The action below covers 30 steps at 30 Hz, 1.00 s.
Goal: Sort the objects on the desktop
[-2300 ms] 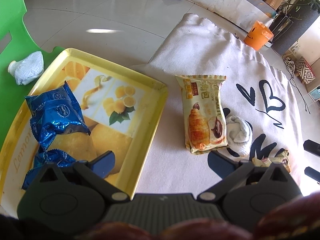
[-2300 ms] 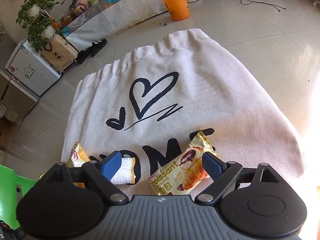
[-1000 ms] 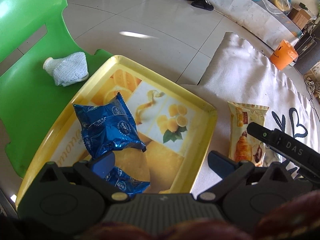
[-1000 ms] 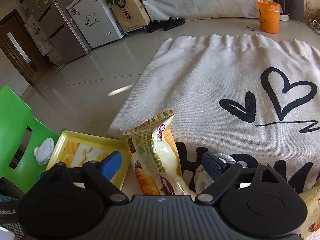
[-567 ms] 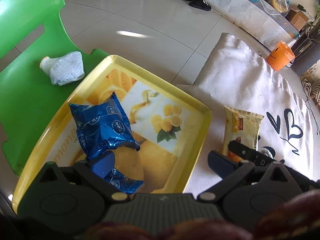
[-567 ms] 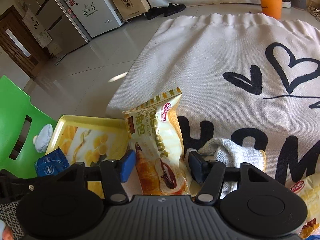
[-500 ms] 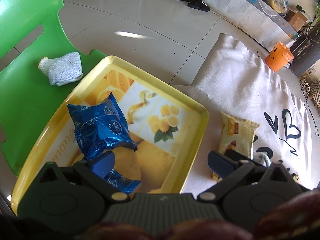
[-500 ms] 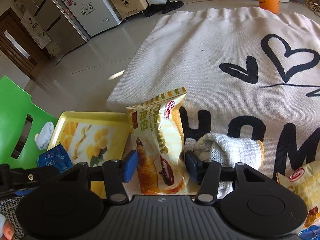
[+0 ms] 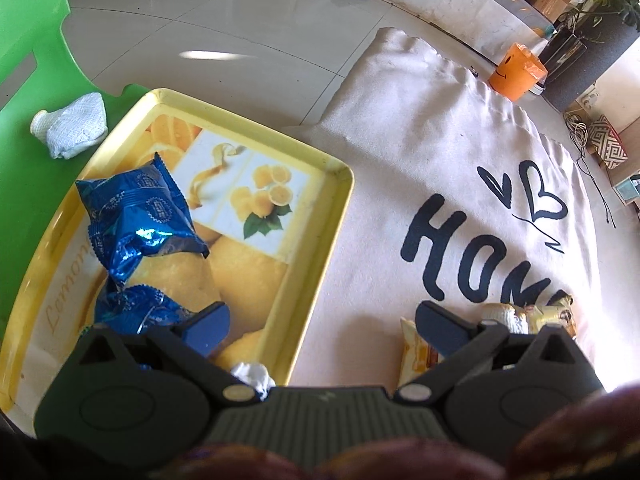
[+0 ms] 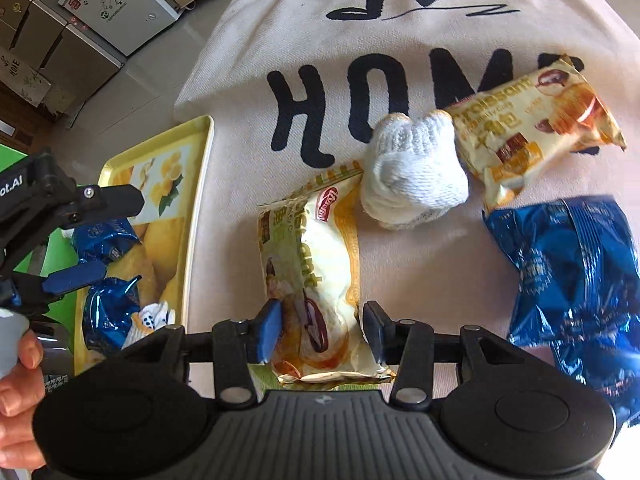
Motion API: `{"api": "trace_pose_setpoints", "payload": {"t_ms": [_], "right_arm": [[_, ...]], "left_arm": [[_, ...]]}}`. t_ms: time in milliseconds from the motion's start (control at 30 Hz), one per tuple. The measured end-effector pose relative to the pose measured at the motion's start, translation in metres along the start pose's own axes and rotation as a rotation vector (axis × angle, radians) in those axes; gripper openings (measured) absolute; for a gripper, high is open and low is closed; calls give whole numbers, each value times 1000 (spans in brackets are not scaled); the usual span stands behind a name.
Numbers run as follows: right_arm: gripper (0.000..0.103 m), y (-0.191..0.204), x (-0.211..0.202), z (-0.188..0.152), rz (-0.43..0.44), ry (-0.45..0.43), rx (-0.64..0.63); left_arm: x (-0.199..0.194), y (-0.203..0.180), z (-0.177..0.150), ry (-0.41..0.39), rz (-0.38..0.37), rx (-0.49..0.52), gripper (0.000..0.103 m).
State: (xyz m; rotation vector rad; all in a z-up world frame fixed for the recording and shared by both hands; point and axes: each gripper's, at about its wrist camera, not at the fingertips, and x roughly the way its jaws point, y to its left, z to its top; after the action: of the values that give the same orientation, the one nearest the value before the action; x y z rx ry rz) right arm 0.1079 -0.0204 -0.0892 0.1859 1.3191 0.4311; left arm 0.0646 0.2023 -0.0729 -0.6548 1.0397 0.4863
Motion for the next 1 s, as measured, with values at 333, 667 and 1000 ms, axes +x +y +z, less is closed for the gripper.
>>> {"api": "trace_pose_setpoints", "payload": {"t_ms": [333,667,1000], "right_arm": [[75,-14,-49,-17,-50,-87,2],[82,-42,-83,14,-49,-203,127],[84,-57,-95,16,52,-225,276]], "left_arm": [[5,-29,-31,69,-43,105,102],[14,-44,-47,115,-36,144,102],[15,-63,-75,181,-68,200,102]]}}
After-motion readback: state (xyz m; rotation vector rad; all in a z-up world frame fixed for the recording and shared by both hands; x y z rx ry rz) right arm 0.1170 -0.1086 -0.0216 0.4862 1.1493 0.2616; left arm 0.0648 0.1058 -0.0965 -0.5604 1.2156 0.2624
